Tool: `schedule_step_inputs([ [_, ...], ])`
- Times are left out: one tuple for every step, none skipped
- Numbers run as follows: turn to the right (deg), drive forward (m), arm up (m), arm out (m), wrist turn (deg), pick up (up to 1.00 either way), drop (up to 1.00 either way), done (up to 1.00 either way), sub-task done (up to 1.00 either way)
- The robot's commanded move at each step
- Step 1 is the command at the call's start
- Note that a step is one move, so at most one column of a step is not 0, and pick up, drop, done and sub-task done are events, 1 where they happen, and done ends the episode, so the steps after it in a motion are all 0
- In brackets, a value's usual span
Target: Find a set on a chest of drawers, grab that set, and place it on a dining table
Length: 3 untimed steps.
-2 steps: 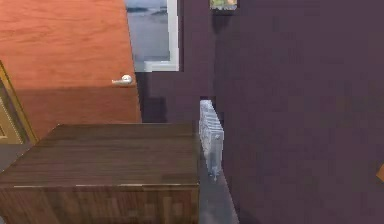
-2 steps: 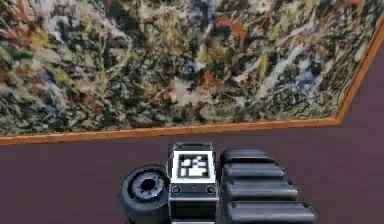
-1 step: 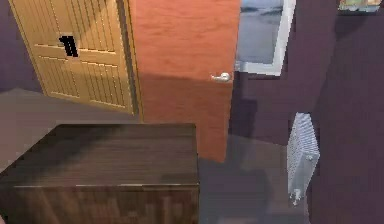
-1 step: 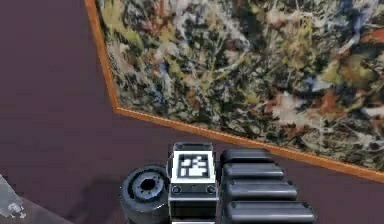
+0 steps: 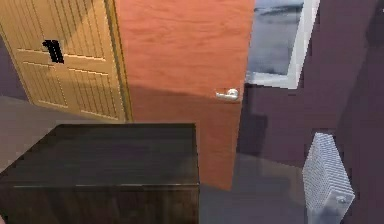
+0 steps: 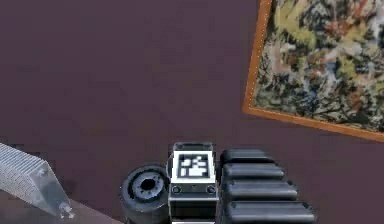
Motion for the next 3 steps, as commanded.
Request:
schedule_step_inputs([
  [-45.0,0.00,0.00,0.00,0.0,0.00,0.00,0.00,0.00],
  [-24.0,0.00,0.00,0.00,0.0,0.00,0.00,0.00,0.00],
  [0.0,1.00,0.00,0.00,0.0,0.00,0.00,0.00,0.00],
])
